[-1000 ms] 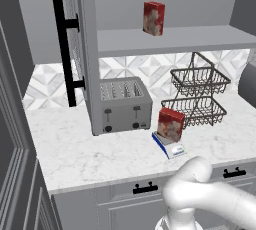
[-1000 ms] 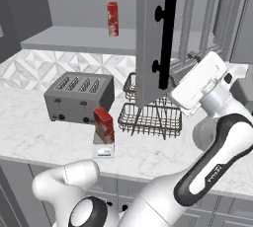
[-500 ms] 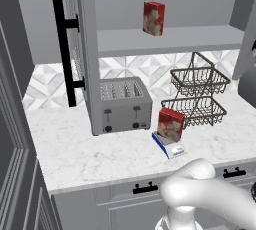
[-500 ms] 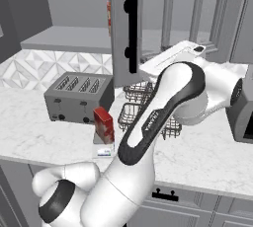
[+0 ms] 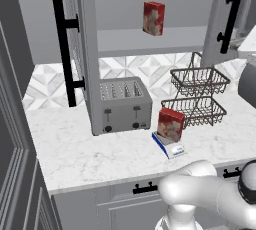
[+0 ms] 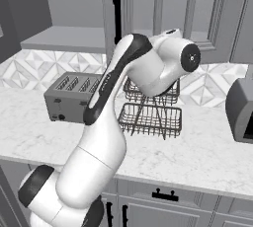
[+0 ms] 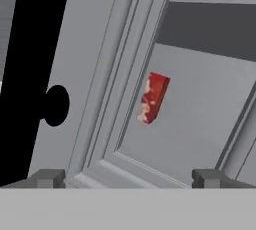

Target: Pick the cereal and place it on the digital scale for weighing, and close the cabinet.

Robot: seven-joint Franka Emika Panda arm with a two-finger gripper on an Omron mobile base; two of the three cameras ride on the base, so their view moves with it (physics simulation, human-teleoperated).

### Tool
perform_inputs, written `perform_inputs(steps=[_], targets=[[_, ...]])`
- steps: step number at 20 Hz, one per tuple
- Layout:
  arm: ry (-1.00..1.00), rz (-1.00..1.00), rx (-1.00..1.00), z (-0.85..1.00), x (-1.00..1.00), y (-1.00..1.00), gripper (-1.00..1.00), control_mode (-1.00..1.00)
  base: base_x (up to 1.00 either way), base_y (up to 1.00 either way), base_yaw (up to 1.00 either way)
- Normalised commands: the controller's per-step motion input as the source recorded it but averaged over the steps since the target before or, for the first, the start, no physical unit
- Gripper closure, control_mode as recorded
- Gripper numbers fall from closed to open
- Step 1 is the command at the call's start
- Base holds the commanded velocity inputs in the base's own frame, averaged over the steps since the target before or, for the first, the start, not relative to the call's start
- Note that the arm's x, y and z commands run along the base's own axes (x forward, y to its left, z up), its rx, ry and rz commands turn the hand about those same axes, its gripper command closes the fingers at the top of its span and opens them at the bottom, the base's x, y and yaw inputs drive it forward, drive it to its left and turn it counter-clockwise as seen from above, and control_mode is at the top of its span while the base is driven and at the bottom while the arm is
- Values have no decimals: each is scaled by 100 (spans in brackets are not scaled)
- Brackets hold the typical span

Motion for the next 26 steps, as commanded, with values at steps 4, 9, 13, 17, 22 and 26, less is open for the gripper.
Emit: perform_inputs(steps=[4,9,13,17,22,26], targets=[[7,-5,-4,-28,100,94,-100,-100,0,0,0],[0,0,-1,-25,99,70,-100,-100,0,0,0],[0,-1,-3,-25,74,29,-100,-100,0,0,0],[-3,0,0,-14,61,2,-100,-100,0,0,0],[-16,0,0,-21,18,0,-100,-100,0,0,0],[-28,0,0,-56,-98,0,-100,-100,0,0,0]])
